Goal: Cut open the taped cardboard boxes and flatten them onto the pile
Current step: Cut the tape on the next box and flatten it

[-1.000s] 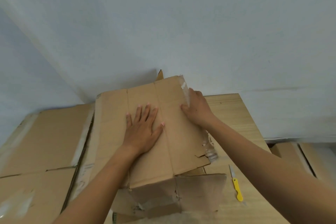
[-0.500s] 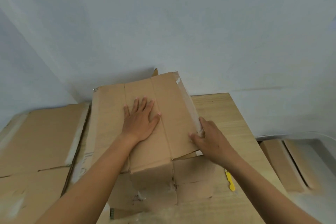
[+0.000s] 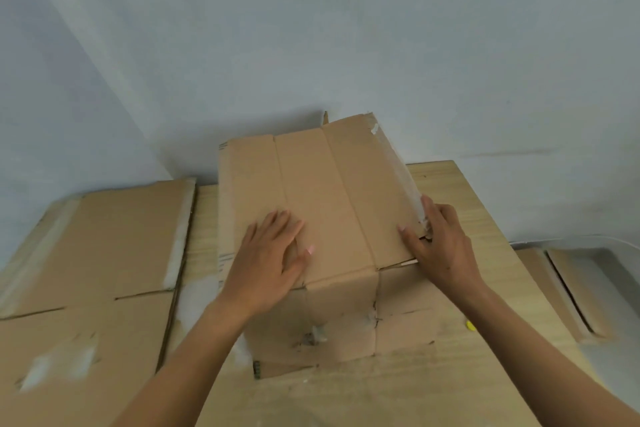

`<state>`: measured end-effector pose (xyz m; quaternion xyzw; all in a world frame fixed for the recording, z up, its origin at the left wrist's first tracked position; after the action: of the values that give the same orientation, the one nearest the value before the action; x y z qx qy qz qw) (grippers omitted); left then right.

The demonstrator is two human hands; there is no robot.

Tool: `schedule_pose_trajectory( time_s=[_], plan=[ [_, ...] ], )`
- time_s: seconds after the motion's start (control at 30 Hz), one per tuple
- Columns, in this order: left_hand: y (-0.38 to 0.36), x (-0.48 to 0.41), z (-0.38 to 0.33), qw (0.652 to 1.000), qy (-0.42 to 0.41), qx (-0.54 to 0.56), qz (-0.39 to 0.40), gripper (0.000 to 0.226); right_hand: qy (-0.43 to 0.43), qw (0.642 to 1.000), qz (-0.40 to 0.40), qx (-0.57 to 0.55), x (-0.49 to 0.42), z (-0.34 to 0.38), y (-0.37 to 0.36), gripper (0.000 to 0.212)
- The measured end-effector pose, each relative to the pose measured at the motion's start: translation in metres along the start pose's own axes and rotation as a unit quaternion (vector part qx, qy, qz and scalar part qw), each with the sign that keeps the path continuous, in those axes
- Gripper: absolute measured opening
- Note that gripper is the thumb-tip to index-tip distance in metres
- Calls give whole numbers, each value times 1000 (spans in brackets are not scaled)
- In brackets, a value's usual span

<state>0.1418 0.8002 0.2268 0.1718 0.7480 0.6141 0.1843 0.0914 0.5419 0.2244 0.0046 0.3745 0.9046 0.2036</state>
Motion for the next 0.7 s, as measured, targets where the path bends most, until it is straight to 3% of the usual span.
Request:
schedule_pose_trajectory(
  time_s=[0.1,0.23,0.4,0.5,0.7],
  plan=[
    [9,42,37,995,82,16,-61,80,-1,1000,-22,-11,3,3,2,64],
    [7,82,69,954,211,173,-124,69,-14,999,-38,-25,9,7,2,62],
    [3,76,73,920,201,293,-166,54,-24,996,-69,-59,23,10,5,53],
    [6,77,80,912,199,297,-200,40,-18,992,-85,-87,35,14,10,51],
    [10,96,102,880,221,332,-257,35,-30,990,-100,-92,52,26,4,51]
  ],
)
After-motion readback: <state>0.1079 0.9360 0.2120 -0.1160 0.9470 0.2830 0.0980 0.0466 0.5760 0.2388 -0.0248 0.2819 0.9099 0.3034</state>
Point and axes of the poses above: each hand's wrist, its own x-axis away from the middle knuckle, its own y-axis out of the back of the hand, z = x × y, the point moved 10 cm from there along -x, towards the middle knuckle, and after that the axes turned 9 degrees about -x, right-handed, at the moved point
